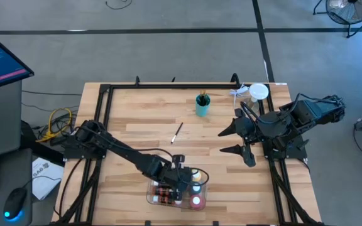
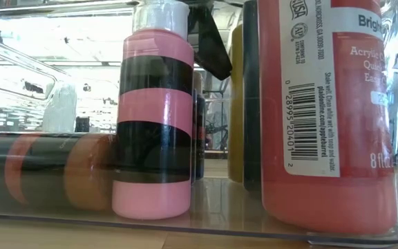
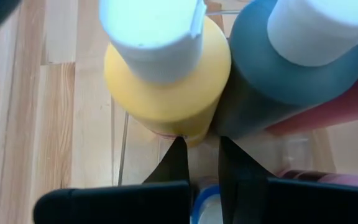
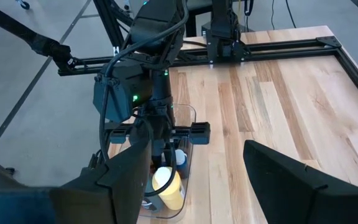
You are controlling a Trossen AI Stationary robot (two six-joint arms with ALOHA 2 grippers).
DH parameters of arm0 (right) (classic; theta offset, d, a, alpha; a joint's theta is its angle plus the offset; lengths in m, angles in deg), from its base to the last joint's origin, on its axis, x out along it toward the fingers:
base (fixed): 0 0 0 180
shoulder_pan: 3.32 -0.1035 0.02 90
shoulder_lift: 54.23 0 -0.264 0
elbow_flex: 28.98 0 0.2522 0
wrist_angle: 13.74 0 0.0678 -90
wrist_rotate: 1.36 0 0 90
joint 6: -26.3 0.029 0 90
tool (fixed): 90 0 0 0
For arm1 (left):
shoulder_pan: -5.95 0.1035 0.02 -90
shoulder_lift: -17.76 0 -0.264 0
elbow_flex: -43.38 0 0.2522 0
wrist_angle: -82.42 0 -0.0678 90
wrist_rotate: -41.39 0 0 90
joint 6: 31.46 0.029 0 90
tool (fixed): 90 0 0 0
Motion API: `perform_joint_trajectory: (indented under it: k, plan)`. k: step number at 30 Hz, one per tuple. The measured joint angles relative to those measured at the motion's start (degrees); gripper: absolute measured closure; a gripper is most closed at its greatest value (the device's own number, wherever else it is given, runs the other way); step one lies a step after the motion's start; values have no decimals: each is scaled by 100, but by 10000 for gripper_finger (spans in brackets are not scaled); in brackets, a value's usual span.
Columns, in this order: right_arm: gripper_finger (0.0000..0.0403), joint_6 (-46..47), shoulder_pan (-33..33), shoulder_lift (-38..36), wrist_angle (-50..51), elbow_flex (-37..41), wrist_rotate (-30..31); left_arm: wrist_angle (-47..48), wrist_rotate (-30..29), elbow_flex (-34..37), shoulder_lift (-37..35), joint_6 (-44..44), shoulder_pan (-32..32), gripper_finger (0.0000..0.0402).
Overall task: Pick & Place Paint Supplies
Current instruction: Adjust the paint bottles
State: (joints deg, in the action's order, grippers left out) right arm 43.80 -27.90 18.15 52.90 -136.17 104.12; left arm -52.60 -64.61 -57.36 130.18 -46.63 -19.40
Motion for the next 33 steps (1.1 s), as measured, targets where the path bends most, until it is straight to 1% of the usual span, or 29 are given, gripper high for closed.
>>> perform_joint_trajectory:
  k: [5,15,21,33]
  plan:
    - [154,7,0,0,1,0,111,1,2,0,0,143,40,400]
    - [154,9,0,0,0,0,127,2,8,0,0,147,202,400]
    - [154,-1,20,0,2,0,129,-2,246,0,0,276,197,400]
    - [154,-50,72,0,9,0,129,-78,291,0,2,294,223,400]
